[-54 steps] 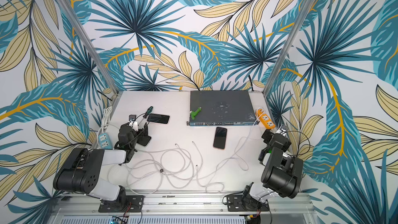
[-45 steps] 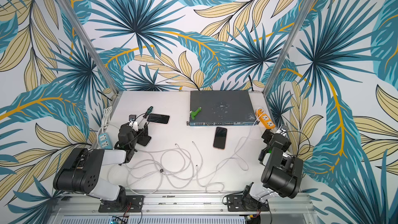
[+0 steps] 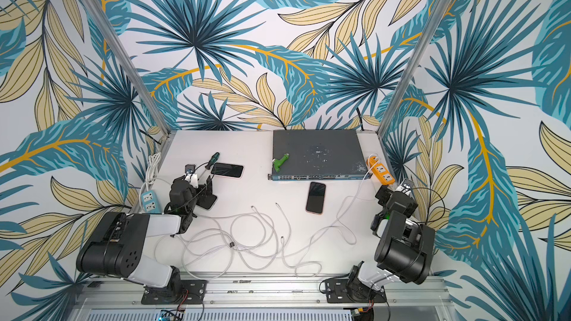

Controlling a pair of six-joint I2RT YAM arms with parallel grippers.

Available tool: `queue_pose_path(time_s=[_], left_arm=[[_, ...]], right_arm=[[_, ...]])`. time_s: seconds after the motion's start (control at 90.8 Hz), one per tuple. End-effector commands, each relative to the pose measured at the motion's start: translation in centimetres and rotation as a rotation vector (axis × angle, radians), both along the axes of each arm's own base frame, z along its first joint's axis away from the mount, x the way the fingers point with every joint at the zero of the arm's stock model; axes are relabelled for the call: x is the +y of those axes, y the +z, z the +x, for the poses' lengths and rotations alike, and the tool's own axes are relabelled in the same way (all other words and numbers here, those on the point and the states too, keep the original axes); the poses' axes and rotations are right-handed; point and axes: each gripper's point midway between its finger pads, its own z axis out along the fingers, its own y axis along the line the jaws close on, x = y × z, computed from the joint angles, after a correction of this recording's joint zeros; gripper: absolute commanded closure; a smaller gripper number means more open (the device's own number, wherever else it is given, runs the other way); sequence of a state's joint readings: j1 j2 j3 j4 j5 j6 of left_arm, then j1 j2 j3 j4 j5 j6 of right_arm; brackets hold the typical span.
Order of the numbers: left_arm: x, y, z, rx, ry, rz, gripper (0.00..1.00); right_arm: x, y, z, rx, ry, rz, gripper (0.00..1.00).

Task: Plug the charging cable into the phone
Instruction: Pick up the phone at the center of the board.

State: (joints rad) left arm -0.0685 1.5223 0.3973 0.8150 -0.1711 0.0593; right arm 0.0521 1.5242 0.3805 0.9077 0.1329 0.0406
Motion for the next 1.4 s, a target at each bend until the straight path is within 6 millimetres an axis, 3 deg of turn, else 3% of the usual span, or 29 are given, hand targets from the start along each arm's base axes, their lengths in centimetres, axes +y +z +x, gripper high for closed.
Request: queue_pose_path(time_s=[0.0,0.176,0.242,0.297,0.375,0.463,0.551,0.617,0.727,0.87,0.992,1.08,1.234,1.388], left_arm=[[0.0,0.7,0.3,-0.018,-0.003,-0.008,0.0],[0.1,0.7,0.3,-0.018,-0.003,-0.009,0.0],[0.3,0.9,0.3,-0.007,0.016,-0.007,0.0],[1.4,2.0,0.1,0.063,0.092,-0.015,0.0],[4.5,5.2,-0.8,0.164,0.336,-0.132,0.0],[3.2,6.5,-0.1,0.249,0.312,-0.254,0.0],[1.8,5.4,-0.5,0.371,0.305,-0.412,0.0],[0.0,4.3,-1.0,0.448,0.259,-0.517,0.0],[-1.0,2.7,-2.8,0.51,0.28,-0.631,0.0],[-2.8,2.6,-4.2,0.497,0.204,-0.736,0.0],[-3.2,2.1,-5.2,0.522,0.196,-0.758,0.0],[-2.4,2.3,-6.2,0.51,0.229,-0.729,0.0],[-0.8,3.4,-7.2,0.466,0.296,-0.672,0.0],[-1.1,3.7,-7.3,0.534,0.266,-0.624,0.0]], right_arm=[[0.0,0.4,0.1,-0.007,0.007,-0.002,0.0],[0.0,0.5,0.1,-0.01,0.008,-0.002,0.0],[0.0,1.8,0.1,-0.029,0.004,-0.004,0.0],[-0.1,3.2,-0.1,-0.008,0.0,0.002,0.0],[-1.0,4.6,-0.9,0.047,-0.082,0.071,0.0],[-1.0,5.5,-2.1,0.128,-0.146,0.216,0.01],[0.3,6.0,-3.2,0.213,-0.152,0.296,0.01],[1.9,6.0,-4.2,0.302,-0.128,0.336,0.01],[5.9,5.1,-6.1,0.477,-0.023,0.339,0.01],[10.9,4.1,-8.2,0.625,0.097,0.302,0.01],[15.4,2.7,-9.7,0.757,0.198,0.27,0.0],[18.1,2.0,-10.3,0.802,0.247,0.212,0.0],[21.5,1.3,-10.8,0.836,0.325,0.143,0.01],[22.3,1.0,-11.0,0.843,0.351,0.133,0.0]])
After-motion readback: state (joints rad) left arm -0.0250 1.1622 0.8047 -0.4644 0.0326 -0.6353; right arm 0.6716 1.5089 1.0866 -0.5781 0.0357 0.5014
